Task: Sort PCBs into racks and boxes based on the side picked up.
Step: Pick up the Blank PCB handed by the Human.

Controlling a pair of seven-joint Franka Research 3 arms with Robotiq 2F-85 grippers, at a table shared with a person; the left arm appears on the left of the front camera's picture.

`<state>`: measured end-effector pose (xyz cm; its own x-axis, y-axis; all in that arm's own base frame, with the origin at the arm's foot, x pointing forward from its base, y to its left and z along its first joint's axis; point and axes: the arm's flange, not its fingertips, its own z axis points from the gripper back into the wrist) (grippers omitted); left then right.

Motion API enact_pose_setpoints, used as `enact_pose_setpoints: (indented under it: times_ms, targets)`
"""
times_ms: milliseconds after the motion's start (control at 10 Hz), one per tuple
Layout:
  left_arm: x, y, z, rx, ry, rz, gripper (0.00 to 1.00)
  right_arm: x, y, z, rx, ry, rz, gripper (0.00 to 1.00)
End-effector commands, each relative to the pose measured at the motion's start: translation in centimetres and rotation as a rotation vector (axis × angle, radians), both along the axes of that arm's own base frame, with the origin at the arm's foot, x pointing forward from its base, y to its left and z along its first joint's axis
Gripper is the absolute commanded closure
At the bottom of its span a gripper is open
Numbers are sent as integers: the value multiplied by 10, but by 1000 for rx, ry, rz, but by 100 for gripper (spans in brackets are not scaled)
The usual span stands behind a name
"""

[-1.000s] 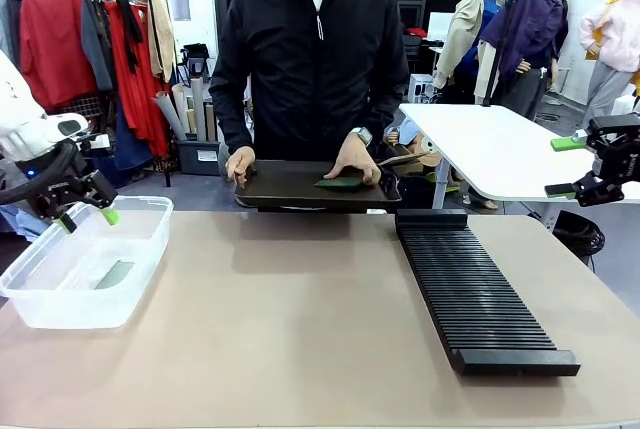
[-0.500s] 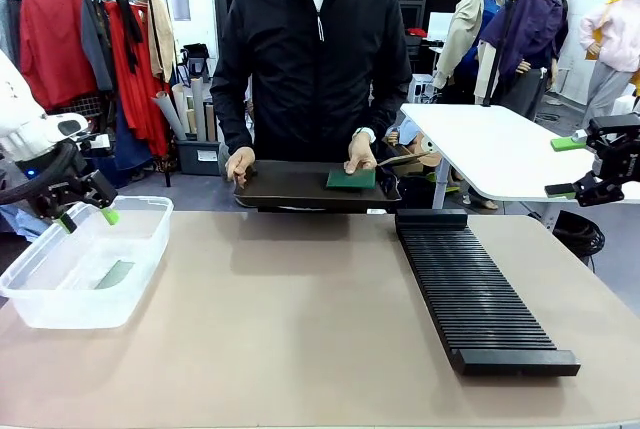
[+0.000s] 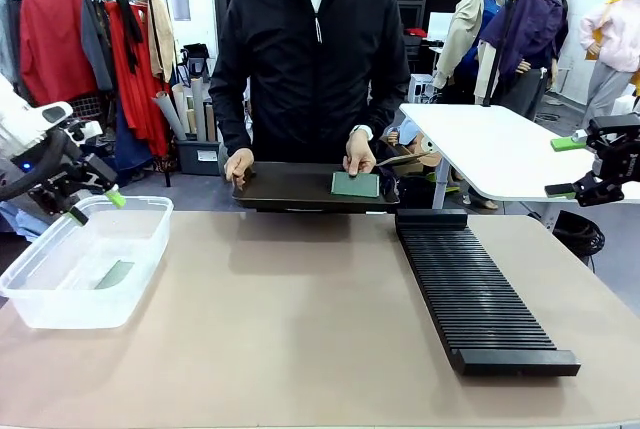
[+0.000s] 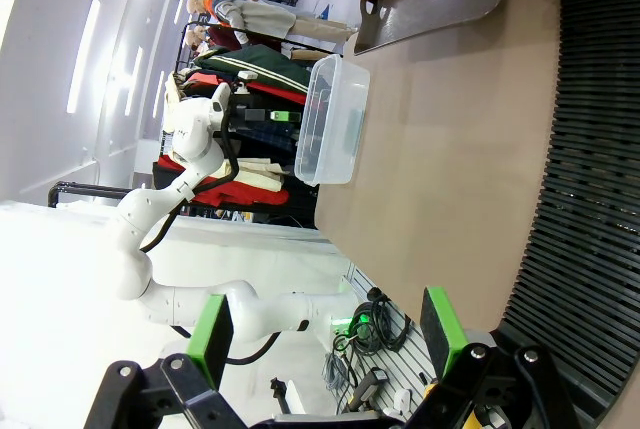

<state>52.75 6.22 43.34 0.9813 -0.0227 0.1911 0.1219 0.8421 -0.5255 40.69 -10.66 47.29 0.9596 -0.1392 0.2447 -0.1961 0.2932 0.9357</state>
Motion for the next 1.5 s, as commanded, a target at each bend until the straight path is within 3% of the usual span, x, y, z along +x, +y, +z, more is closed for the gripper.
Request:
enact_pose_setpoints:
  times_ms: [0, 100, 300, 500, 800, 900, 1400]
  targets:
    - [8, 15, -3, -150, 4, -37, 0, 1, 1, 3, -6, -6, -7, 0]
    - [10, 14, -2, -253, 1, -74, 0, 1, 1, 3, -6, -6, -7, 0]
    - [15, 14, 3, -433, -26, -36, 0, 1, 1, 3, -6, -6, -7, 0]
    - [18, 13, 5, -509, -40, -26, 0, 1, 1, 3, -6, -6, -7, 0]
    - [17, 13, 15, -685, -40, -97, 0, 1, 1, 3, -6, -6, -7, 0]
    - [17, 14, 23, -736, -71, -84, 0, 1, 1, 3, -6, -6, -7, 0]
    - [15, 8, 21, -685, -44, -64, 0, 1, 1, 3, -6, -6, -7, 0]
